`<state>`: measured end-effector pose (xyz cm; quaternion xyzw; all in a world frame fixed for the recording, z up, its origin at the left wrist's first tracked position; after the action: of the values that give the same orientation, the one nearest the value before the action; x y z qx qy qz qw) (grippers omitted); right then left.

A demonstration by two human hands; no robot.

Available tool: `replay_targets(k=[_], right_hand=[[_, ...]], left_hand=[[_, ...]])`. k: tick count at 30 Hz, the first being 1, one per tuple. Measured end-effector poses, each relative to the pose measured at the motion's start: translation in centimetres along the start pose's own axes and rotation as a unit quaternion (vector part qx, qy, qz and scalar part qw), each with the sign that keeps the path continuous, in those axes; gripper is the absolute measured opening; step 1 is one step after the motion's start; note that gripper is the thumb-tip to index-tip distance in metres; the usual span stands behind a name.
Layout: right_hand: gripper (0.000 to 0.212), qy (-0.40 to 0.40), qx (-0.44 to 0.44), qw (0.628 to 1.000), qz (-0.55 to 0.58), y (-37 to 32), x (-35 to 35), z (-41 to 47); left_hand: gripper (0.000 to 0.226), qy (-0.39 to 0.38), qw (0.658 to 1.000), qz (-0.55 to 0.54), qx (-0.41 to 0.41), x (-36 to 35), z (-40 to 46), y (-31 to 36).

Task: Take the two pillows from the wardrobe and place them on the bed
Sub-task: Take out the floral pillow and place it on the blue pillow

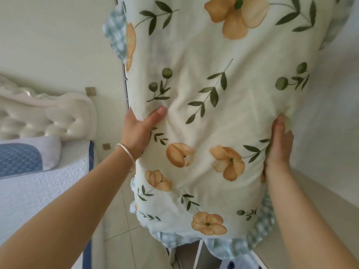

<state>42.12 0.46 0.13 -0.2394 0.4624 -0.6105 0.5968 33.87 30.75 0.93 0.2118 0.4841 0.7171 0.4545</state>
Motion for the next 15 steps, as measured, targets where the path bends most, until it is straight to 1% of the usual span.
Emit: replay_targets(k=[1,3,4,6,7,11,12,15], right_hand=[[0.062,-0.001,0.016,1.0,0.005,-0.4,-1.5,-0.7],[0.081,-0.006,0.058,0.998,0.014,-0.9,-4.7,-1.9],[0.085,-0.015,0.075,0.997,0.019,-1.0,-6.4,-2.5],[0.083,-0.042,0.085,0.995,0.034,-0.4,-10.1,-3.7],[0.077,-0.058,0.086,0.994,0.036,0.0,-12.1,-4.1],[0.054,-0.098,0.034,0.994,0.025,2.2,-20.1,-6.3],[0.053,-0.109,0.013,0.994,0.029,3.3,-21.8,-6.8],[0.065,-0.144,-0.052,0.988,0.025,8.0,-26.3,-8.9]], left_hand=[[0.057,0.018,1.0,-0.001,-0.006,1.5,0.0,0.0],[0.049,0.055,0.998,-0.01,-0.021,4.6,0.2,0.1],[0.046,0.072,0.997,-0.015,-0.028,6.3,0.4,0.2],[0.044,0.104,0.994,-0.014,-0.037,9.8,1.0,-0.1],[0.045,0.118,0.992,-0.01,-0.036,11.7,1.4,-0.3],[0.042,0.155,0.988,0.024,-0.013,18.9,3.3,-1.2],[0.041,0.158,0.987,0.038,-0.006,20.5,3.8,-1.5],[0.038,0.161,0.984,0.074,0.018,24.8,4.7,-3.1]])
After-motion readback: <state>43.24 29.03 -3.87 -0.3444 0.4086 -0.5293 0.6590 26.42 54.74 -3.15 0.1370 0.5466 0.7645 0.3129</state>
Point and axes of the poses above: each hand's wrist, its own z-axis towards the middle knuckle, its own x-axis out of the back of the hand, y = z × x, the point moved 6 cm from there along z, towards the middle knuckle, and after that the axes turned 2 degrees about x, right-handed, at the moved point
